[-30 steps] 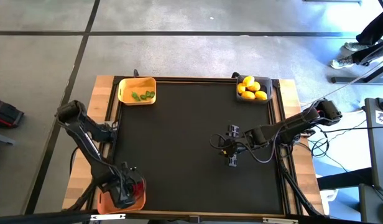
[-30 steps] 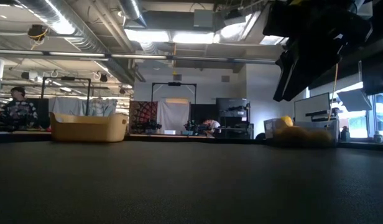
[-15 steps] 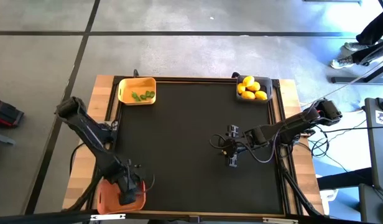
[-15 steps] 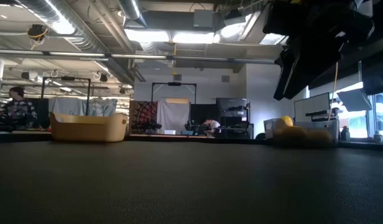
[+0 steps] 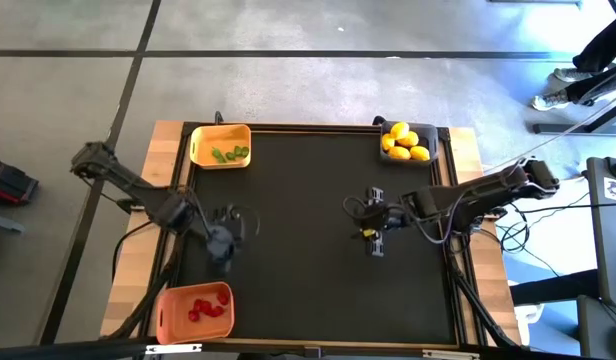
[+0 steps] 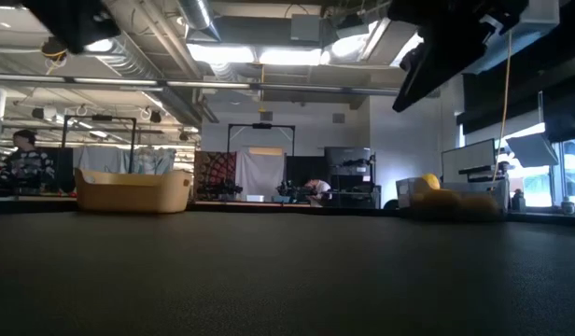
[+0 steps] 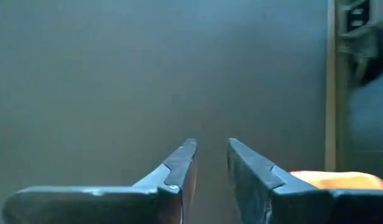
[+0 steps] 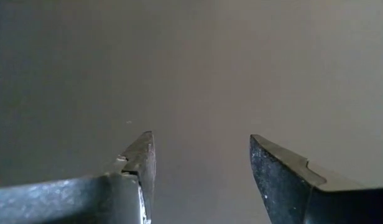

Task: Sort produce into baskets
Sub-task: Return to Home Position

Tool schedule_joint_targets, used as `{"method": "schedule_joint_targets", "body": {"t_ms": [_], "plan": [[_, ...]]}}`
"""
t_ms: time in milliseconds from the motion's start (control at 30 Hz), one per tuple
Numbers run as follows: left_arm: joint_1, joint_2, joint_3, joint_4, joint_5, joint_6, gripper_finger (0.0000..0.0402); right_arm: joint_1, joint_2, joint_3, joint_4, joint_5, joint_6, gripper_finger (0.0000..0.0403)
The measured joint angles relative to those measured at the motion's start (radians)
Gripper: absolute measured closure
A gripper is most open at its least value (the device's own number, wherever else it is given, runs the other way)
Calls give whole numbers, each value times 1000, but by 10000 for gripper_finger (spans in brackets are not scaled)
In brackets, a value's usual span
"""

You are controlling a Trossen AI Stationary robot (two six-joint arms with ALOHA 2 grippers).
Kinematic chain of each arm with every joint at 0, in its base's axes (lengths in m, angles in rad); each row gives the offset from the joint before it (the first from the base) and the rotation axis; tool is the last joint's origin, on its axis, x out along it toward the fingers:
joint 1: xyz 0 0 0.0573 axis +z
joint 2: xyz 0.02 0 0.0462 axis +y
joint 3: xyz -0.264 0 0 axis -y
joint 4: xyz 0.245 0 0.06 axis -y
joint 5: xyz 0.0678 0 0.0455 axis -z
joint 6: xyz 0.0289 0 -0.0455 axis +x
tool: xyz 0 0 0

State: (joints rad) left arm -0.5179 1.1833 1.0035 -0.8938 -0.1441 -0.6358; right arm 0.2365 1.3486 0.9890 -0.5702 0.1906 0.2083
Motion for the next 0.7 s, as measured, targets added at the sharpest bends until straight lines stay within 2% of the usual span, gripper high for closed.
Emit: {"method": "schedule_joint_targets", "body": {"t_ms": [100, 233, 400, 500, 600, 700], "plan": [[66, -22, -6, -6, -47, 130, 331, -39, -24, 0, -4, -34, -32, 205], [177, -58, -78, 126, -64, 307, 355, -98, -48, 0, -4, -79, -79, 205], [324, -115, -210, 312, -30, 458, 392, -166, -58, 0, -3, -131, -123, 205], [408, -161, -296, 422, 4, 517, 398, -198, -59, 0, -3, -158, -143, 209], [473, -217, -388, 549, 46, 553, 395, -214, -59, -1, -2, -169, -166, 232], [510, -275, -497, 697, 65, 584, 399, -212, -59, -1, 0, -184, -191, 280]]}}
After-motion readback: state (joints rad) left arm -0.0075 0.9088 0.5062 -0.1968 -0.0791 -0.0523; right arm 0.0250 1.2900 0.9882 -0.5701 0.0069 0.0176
